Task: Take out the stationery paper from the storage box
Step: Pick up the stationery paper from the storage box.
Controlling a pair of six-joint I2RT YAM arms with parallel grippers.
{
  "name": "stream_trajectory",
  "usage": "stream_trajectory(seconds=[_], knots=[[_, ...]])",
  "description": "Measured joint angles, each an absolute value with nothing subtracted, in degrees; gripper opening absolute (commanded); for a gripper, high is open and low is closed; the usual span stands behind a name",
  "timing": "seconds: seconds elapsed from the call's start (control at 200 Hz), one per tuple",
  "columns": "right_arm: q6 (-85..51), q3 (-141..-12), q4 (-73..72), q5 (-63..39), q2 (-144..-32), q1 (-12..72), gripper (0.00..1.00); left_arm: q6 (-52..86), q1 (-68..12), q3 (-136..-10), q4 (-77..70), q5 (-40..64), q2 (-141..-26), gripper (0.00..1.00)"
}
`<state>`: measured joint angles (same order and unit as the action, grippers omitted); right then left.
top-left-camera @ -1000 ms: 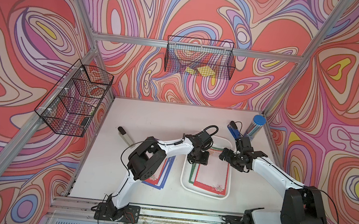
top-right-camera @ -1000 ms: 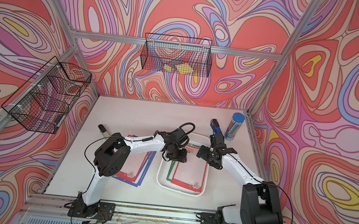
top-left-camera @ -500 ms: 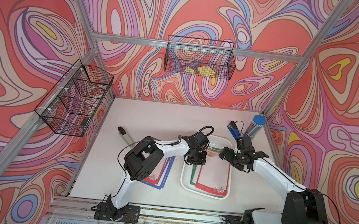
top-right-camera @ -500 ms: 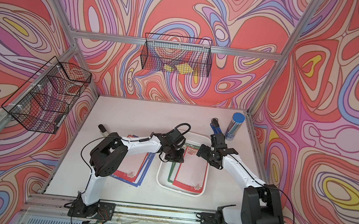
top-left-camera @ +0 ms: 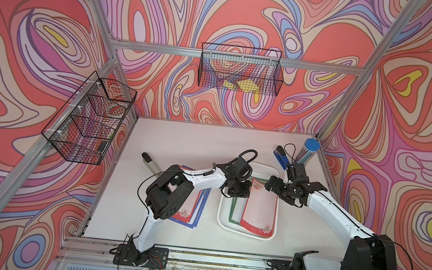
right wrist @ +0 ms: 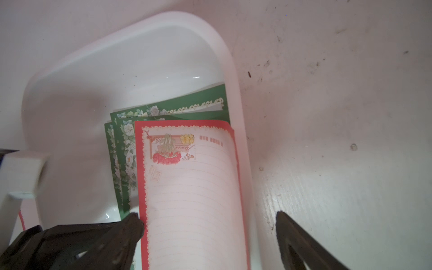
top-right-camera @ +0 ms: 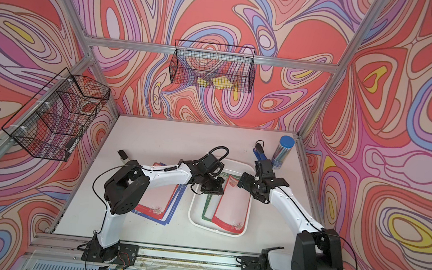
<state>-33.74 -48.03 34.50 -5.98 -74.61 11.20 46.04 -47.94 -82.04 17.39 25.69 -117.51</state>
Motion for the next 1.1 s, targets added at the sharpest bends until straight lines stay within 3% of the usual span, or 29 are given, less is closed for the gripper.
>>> stream_trajectory(seconds=[0.045,0.115,0.185,0.691,0.856,1.102], knots=[[-33.65,-48.49,34.79,-5.98,-74.61,11.2,0.94,46.68,-47.88,-82.04,16.73,26.52,-117.54,0.0],[-33.52,-48.88,35.05,-5.93,-74.56,11.2,0.94,47.24,-47.88,-82.04,15.57,27.57,-117.56,0.2],[-33.5,-48.93,35.27,-5.91,-74.39,11.2,0.94,47.44,-47.83,-82.08,15.07,28.32,-117.75,0.26],[-33.52,-48.93,35.31,-6.04,-74.37,11.2,0.93,48.47,-47.24,-82.08,13.28,33.89,-122.63,0.28],[-33.06,-48.95,36.29,-6.04,-74.22,11.2,0.85,48.71,-47.13,-82.08,12.97,34.85,-122.8,0.26],[-32.36,-50.76,40.27,-5.91,-70.63,11.16,0.64,49.19,-47.09,-82.08,12.82,34.96,-122.89,0.25]])
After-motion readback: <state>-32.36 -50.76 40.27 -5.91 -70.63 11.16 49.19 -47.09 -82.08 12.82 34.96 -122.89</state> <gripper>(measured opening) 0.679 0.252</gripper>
